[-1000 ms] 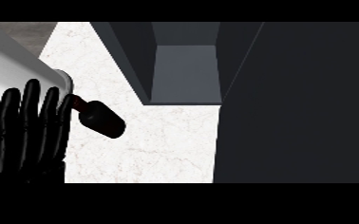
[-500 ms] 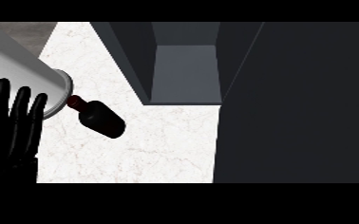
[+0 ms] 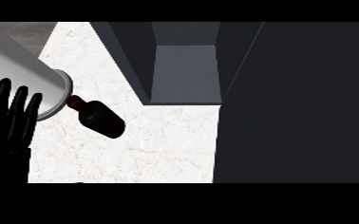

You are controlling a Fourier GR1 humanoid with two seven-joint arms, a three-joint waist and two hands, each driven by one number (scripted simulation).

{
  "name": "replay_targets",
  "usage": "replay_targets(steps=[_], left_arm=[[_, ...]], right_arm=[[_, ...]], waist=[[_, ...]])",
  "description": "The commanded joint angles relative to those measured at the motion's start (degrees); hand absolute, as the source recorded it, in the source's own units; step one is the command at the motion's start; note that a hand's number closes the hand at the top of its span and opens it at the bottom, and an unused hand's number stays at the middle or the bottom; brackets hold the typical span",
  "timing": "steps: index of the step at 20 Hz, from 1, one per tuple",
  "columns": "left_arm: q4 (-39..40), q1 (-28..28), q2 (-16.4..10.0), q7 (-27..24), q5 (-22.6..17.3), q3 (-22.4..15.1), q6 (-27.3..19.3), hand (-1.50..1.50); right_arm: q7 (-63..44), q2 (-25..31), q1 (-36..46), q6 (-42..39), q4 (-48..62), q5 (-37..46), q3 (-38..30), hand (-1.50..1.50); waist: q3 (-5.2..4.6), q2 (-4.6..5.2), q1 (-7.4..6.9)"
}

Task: Pick up the wine, place it into the cabinet and close the cabinet

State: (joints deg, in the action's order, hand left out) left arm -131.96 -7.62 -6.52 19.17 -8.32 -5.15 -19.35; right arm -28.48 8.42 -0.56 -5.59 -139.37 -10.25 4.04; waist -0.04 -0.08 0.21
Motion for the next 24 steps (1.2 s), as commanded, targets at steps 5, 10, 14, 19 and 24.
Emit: replay_targets(steps=[5, 10, 14, 19, 24], left_arm=[[9.07, -4.35, 1.00, -8.43, -6.12, 3.33, 7.32, -1.50], [16.21, -3.47, 2.05, -14.04, -5.96, 4.18, 9.84, -1.50], [22.61, 0.10, 2.86, -17.66, -5.29, 6.68, 9.43, -1.50], [28.02, -1.32, 2.13, -23.67, -5.70, 9.52, 12.46, -1.50], [37.05, 1.59, 1.70, -28.22, -7.89, 12.88, 15.09, -1.50]], right_arm=[[-6.30, 0.43, -1.55, 0.14, -10.04, -4.96, -0.57, -1.50], [-10.05, 0.79, 2.76, 2.23, -10.39, -4.79, -1.82, -1.50], [-6.25, -0.02, -3.22, 0.01, -11.40, -4.84, -1.13, -1.50], [-9.38, -1.29, -1.64, 2.05, -13.67, -1.46, 2.25, -1.50], [-6.39, 0.08, -0.17, -0.62, -9.80, -5.69, -3.18, -1.50]], waist=[[0.00, -0.05, 0.03], [-0.01, -0.01, 0.02], [0.04, -0.03, 0.40], [-0.01, -0.09, 0.37], [0.03, 0.01, 0.36]])
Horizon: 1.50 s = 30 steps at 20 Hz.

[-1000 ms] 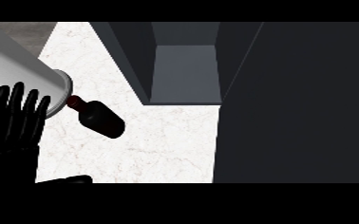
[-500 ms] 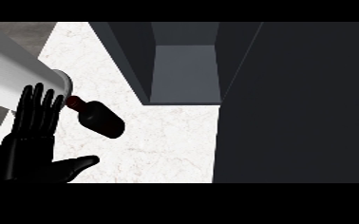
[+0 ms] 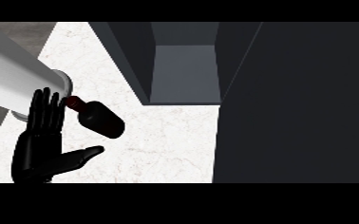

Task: Pick up the wine, place it into the cabinet and close the cabinet

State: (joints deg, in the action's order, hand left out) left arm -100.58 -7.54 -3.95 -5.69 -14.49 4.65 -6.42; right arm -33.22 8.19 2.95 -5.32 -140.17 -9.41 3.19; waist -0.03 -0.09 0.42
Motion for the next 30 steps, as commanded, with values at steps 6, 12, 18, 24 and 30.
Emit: replay_targets(steps=[6, 12, 18, 24, 30], left_arm=[[10.08, 0.61, -0.97, -7.09, -0.60, 2.95, 4.35, -1.50], [14.08, 2.07, 0.14, -8.78, -1.05, 1.53, 7.05, -1.50], [20.08, 5.91, 0.43, -11.58, -1.70, 3.24, 7.65, -1.50], [20.17, 3.19, 1.51, -13.16, 0.16, 1.33, 8.13, -1.50], [33.92, 12.75, -1.60, -16.78, -1.14, 5.92, 10.22, -1.50]], right_arm=[[-2.42, -1.95, -1.30, 0.28, -6.85, -2.49, 0.91, -1.50], [-5.96, -1.29, 1.25, 0.84, -7.75, -3.83, -0.41, -1.50], [-7.01, 0.28, 2.73, -0.09, -8.36, -6.95, -3.34, -1.50], [-6.24, -1.77, 3.78, 0.57, -6.30, -2.44, -0.60, -1.50], [-5.62, -4.14, -0.04, 1.71, -8.51, 1.52, 3.97, -1.50]], waist=[[0.01, 0.03, -0.17], [0.01, 0.01, -0.12], [0.01, 0.04, -0.01], [0.03, -0.01, -0.37], [0.00, 0.05, 0.08]])
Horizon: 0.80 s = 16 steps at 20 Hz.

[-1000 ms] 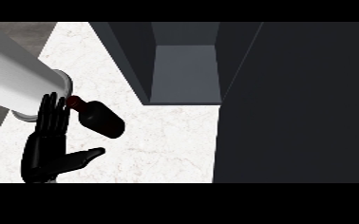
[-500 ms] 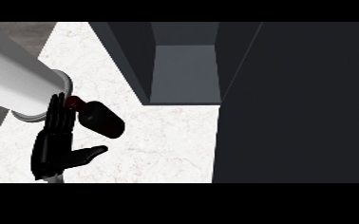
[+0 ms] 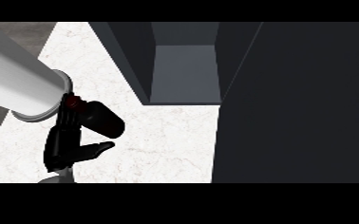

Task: Pick up the wine, place it into the cabinet and close the cabinet

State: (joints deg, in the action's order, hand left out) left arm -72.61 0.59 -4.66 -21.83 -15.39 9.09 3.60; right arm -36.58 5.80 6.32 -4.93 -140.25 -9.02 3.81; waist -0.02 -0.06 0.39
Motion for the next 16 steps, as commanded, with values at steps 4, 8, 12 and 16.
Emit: replay_targets(steps=[4, 8, 12, 16], left_arm=[[5.93, 3.09, 1.12, -2.40, 1.16, 0.10, -1.13, -1.50], [6.89, 2.91, 0.08, -2.66, 0.04, 0.86, 0.73, -1.50], [12.67, 3.81, 1.43, -7.97, 0.52, 0.45, 2.64, -1.50], [17.44, 7.08, 1.43, -9.64, 0.02, 1.32, 3.29, -1.50]], right_arm=[[-6.36, 0.58, -1.47, 0.99, -11.01, -3.15, -0.09, -1.50], [-0.95, 1.16, -5.54, -2.28, -9.87, -6.19, -4.50, -1.50], [0.68, -1.37, -4.87, -1.70, -6.45, -0.95, 1.27, -1.50], [-0.93, -1.05, -3.86, -0.95, -7.55, -2.22, -0.12, -1.50]], waist=[[0.00, -0.03, 0.02], [0.03, -0.01, 0.01], [0.01, 0.03, -0.17], [0.00, 0.05, -0.04]])
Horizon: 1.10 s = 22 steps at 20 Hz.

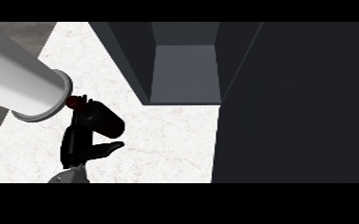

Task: Pick up the wine, place it into the cabinet and close the cabinet

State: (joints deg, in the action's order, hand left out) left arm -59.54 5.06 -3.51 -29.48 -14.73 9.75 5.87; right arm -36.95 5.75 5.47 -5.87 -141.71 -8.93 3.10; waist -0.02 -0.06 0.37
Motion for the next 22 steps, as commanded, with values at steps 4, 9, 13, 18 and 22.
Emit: replay_targets(steps=[4, 9, 13, 18, 22], left_arm=[[10.22, 5.54, -0.64, -5.63, -1.52, 2.55, 2.67, -1.50], [9.99, 5.15, -1.57, -5.49, -2.41, 0.84, 8.85, 1.50], [12.49, 8.51, -3.48, -6.08, -0.56, 0.63, 8.58, 1.50], [11.90, 7.75, -1.07, -11.97, 8.57, -4.74, 0.93, 1.50], [8.61, 1.78, -4.79, -10.65, 6.60, -3.83, 5.53, 1.50]], right_arm=[[-4.23, 1.36, 1.58, 0.36, -5.64, -5.96, -3.85, -1.50], [-2.22, -1.06, -0.82, 0.66, -5.25, -2.00, 0.23, -1.50], [-6.38, -0.40, -0.51, 1.68, -9.54, -2.10, 0.78, -1.50], [-2.49, 0.72, -2.75, -1.34, -7.00, -6.35, -3.78, -1.50], [-1.15, -1.33, -7.68, -1.63, -10.46, -3.41, -0.13, -1.50]], waist=[[-0.01, 0.08, 0.06], [0.00, 0.04, -0.01], [-0.02, 0.01, 0.24], [0.03, 0.00, 0.58], [0.04, -0.13, 0.04]])
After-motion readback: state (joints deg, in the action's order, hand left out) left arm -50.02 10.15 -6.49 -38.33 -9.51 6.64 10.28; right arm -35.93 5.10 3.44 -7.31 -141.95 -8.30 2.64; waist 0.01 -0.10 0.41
